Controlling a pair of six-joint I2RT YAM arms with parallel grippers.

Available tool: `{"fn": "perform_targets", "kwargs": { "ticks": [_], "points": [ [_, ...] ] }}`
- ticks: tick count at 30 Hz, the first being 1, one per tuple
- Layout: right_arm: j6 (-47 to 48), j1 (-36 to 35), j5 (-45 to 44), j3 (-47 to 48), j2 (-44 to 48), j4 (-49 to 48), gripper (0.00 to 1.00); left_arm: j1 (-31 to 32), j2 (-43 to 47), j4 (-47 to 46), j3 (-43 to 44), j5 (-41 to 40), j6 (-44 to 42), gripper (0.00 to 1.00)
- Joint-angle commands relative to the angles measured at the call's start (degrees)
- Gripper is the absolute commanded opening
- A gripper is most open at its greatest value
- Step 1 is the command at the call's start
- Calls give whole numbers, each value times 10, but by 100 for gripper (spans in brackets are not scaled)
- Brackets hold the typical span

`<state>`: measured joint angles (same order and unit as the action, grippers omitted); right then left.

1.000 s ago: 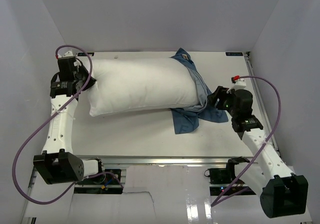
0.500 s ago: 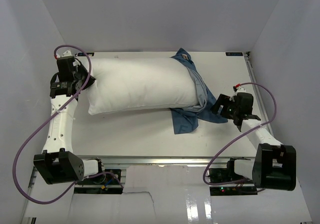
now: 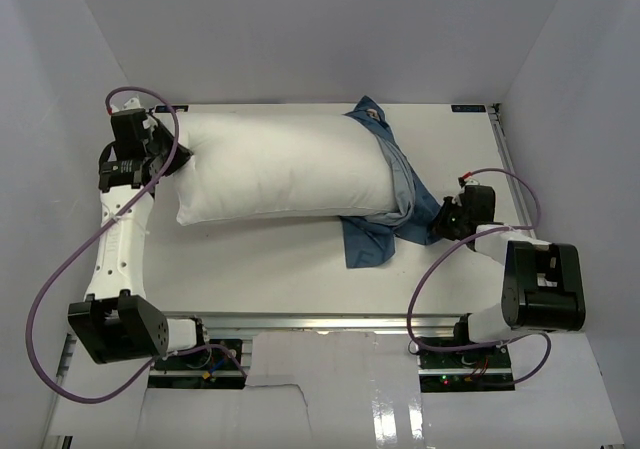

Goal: Remove the pillowcase from the pillow

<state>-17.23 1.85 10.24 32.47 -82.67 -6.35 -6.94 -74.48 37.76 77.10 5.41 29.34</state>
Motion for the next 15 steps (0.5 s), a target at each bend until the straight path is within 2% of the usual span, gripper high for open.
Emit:
{"fn": "perform_targets", "kwargs": {
  "ticks": [1,3,7,10,15],
  "points": [
    [-19,4,-69,36,-5,-15,8,-8,-8,-37,53,50,24,0],
    [-45,21,-121,50,19,-6,8,-25,-33,-24,87,54,24,0],
    [-82,134,-119,85,44,4,8,-84,-85,40,251,72,21,0],
    [-84,178,-145,87,51,2,8,-89,-121,81,353,41,10,0],
    [-90,190,-164,101,30,-4,8,-104,-160,86,399,43,22,0]
  ]
}}
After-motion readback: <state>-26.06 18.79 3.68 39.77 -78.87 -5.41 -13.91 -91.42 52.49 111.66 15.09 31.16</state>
